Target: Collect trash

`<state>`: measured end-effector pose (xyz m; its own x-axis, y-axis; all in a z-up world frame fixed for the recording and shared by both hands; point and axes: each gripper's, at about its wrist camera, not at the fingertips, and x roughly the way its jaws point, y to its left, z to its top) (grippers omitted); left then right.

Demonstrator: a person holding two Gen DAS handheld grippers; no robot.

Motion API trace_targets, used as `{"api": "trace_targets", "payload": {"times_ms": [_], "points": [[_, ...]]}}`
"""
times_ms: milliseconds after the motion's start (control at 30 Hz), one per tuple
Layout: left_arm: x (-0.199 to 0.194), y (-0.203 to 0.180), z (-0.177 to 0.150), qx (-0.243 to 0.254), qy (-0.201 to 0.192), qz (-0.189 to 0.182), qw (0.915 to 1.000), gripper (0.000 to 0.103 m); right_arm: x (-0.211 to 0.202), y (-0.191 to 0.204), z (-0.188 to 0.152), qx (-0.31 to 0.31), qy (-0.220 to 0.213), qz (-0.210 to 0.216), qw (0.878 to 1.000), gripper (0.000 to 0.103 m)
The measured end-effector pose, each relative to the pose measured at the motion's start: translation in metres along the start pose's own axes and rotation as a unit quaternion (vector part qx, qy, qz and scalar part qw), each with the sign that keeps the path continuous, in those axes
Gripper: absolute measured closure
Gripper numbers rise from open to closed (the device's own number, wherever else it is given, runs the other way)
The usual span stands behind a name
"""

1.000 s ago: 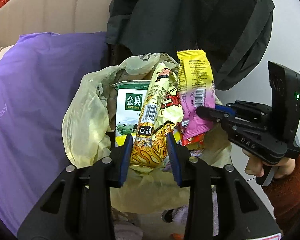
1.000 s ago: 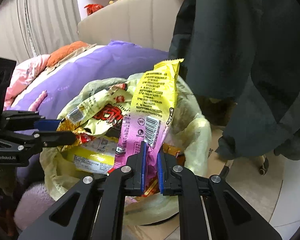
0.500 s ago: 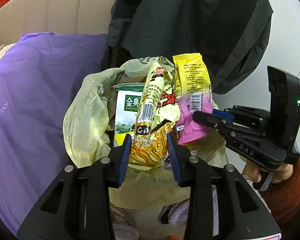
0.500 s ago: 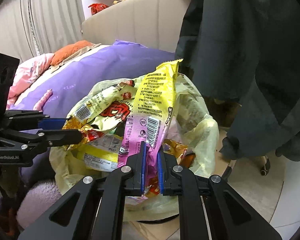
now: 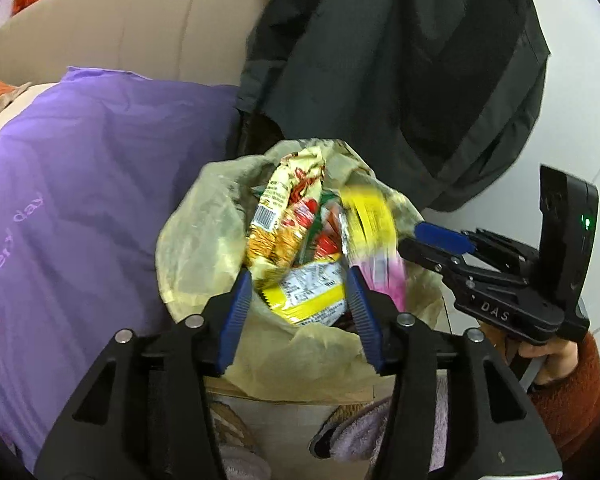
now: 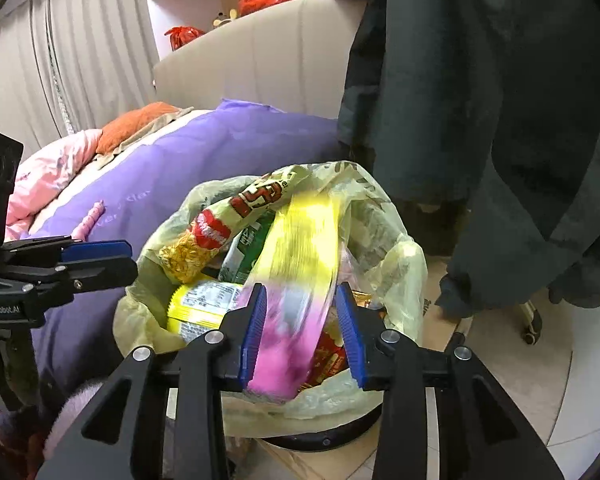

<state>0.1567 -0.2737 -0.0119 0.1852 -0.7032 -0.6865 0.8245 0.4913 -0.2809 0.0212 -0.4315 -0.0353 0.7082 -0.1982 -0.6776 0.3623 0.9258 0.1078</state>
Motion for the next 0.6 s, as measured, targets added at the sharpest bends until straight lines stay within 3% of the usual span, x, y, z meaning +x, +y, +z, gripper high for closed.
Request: {"api": "trace_targets", "payload": {"times_ms": [267,400,600], "points": [[-0.059,0.015,-0.016,-0.023,-0.068,0.074,0.9947,0.033,-0.031,0.013,-0.001,0.031,-0.042,-0.007,0.999,0.060],[-0.103,0.028,-0.043,-0.035,-0.102,0.137,0.9847,0.032,-0.057,0.036,-0.004,0.034,-0.062,0.000,0.997,0.060],[-0.164,0.032,-0.095,-0.053,-0.139,0.230,0.9619,0.032,-0.091,0.098,-0.021,-0.002,-0.086,0.029,0.996,0.060]]}}
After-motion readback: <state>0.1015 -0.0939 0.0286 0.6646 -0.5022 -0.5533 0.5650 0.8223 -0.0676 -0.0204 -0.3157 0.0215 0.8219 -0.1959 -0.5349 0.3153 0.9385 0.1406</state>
